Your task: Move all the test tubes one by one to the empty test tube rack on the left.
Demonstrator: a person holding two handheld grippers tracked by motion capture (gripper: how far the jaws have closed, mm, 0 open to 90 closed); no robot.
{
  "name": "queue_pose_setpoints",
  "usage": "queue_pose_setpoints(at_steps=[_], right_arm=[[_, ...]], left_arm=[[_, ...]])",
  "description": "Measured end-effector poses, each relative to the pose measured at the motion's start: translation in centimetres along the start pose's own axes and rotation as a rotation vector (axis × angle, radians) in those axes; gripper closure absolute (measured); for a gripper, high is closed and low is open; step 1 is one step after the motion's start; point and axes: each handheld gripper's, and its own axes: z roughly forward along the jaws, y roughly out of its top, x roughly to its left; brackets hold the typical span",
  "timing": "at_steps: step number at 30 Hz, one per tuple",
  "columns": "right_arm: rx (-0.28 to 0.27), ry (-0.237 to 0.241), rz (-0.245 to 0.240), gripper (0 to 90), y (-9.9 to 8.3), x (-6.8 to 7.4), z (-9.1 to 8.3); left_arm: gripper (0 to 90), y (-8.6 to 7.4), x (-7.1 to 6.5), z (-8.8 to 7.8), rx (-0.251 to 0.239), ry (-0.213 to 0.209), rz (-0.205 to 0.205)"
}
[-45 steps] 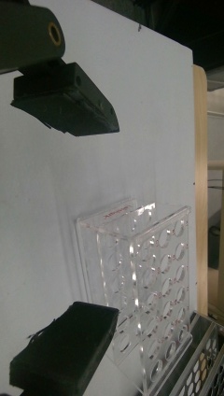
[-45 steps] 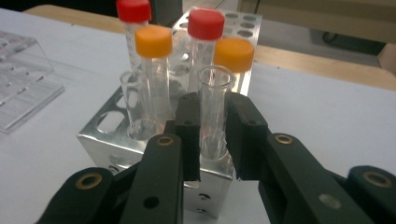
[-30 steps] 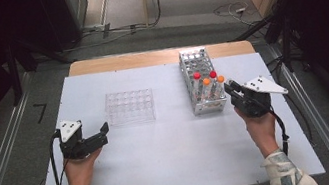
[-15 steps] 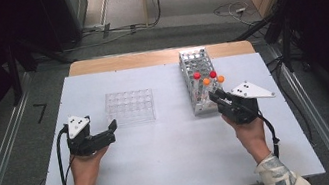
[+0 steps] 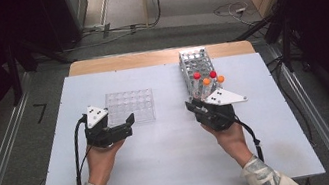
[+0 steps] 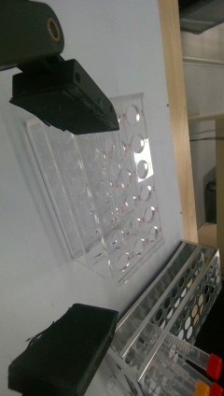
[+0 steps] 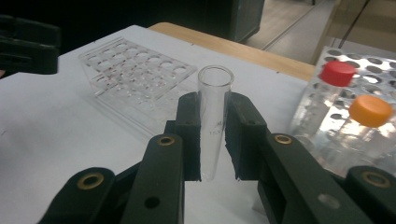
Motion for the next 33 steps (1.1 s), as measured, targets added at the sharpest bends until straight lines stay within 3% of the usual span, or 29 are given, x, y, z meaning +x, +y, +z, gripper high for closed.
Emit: queue_pose_setpoints(at_steps=[1,5,6,12,18,25,32,33], right_arm=[[0.004,0.006,-0.002,73.5,0.0,0.2,0.3],[0.006,0.015,-0.011,73.5,0.1,0.8,1.0],[0.008,0.017,-0.015,73.5,0.1,0.9,1.5],[0.029,0.027,-0.020,73.5,-0.2,1.4,3.1],[0.047,0.030,-0.025,73.5,-0.4,1.9,4.3],[0.045,0.043,-0.039,73.5,-0.4,3.1,5.2],[0.053,0.053,-0.060,73.5,-0.5,3.8,5.5],[0.051,0.058,-0.076,73.5,-0.5,4.0,5.6]], left_arm=[[9.1,0.2,-0.4,0.4,0.007,-0.020,0.000],[10.5,0.7,-0.9,0.7,0.005,-0.034,0.003],[14.8,0.8,-1.1,0.8,0.004,-0.027,0.009],[17.2,1.8,-2.2,1.4,0.011,-0.094,0.026],[20.8,2.7,-4.1,1.8,-0.003,-0.166,0.059],[29.8,3.5,-6.1,2.6,0.010,-0.221,0.096],[43.6,3.4,-6.8,3.3,0.028,-0.254,0.110],[48.9,3.4,-6.8,3.4,0.032,-0.259,0.113]])
